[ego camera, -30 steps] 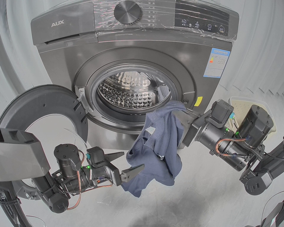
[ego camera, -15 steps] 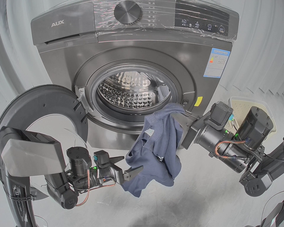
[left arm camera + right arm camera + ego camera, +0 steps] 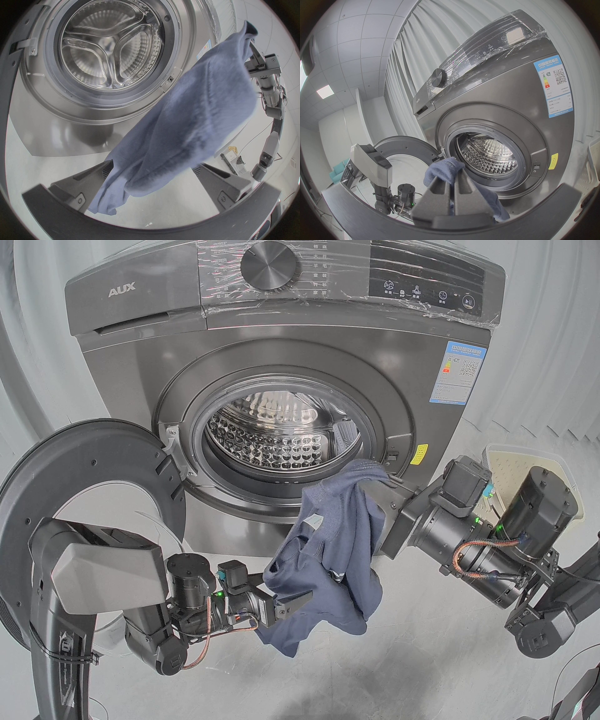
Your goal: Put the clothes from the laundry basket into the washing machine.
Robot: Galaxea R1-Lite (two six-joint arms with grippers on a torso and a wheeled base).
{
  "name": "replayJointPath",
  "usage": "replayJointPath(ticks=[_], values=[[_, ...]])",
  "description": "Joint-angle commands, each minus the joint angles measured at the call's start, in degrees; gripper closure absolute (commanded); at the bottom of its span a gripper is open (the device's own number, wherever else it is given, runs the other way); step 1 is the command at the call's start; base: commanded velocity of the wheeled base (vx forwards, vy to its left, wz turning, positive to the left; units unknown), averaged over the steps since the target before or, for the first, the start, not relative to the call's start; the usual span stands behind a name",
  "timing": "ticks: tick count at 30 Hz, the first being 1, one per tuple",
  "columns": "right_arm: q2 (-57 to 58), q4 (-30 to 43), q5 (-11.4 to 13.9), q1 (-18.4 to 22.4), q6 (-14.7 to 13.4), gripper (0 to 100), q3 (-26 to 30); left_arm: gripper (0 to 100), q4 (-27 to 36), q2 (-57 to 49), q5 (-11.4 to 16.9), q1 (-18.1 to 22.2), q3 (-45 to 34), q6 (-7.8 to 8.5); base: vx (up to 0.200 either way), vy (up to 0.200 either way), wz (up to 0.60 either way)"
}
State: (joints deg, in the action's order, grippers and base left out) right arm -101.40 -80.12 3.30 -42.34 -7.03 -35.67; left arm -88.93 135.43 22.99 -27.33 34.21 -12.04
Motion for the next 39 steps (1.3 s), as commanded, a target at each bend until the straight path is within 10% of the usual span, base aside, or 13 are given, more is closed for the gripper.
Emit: replayJointPath(ticks=[1, 4, 5, 19, 25, 39], values=[[0.1, -0.1, 0.0, -0.3, -0.1, 100, 0.0, 0, 0.0, 2.0, 0.0, 0.0, 1.6, 0.0, 0.0, 0.0, 0.0], [0.1, -0.1, 0.0, -0.3, -0.2, 100, 0.0, 0, 0.0, 2.1, 0.0, 0.2, 2.5, 0.0, 0.0, 0.0, 0.0], [0.1, -0.1, 0.0, -0.3, -0.2, 100, 0.0, 100, 0.0, 2.1, 0.0, 0.2, 2.5, 0.0, 0.0, 0.0, 0.0], [1.3, -0.1, 0.0, 0.5, -0.3, 100, 3.1, 100, -0.4, -2.3, 0.0, 2.9, 1.6, 0.0, 0.0, 0.0, 0.0], [3.8, -0.7, 1.4, 7.9, 0.2, 100, 8.2, 100, -0.3, -17.3, 0.1, 5.4, -9.1, -0.17, 0.0, 0.0, 0.0], [4.8, -3.5, 2.8, 7.5, -0.3, 100, 9.1, 100, 0.2, -43.3, 1.8, 6.9, -18.8, -0.88, 0.0, 0.0, 0.0]])
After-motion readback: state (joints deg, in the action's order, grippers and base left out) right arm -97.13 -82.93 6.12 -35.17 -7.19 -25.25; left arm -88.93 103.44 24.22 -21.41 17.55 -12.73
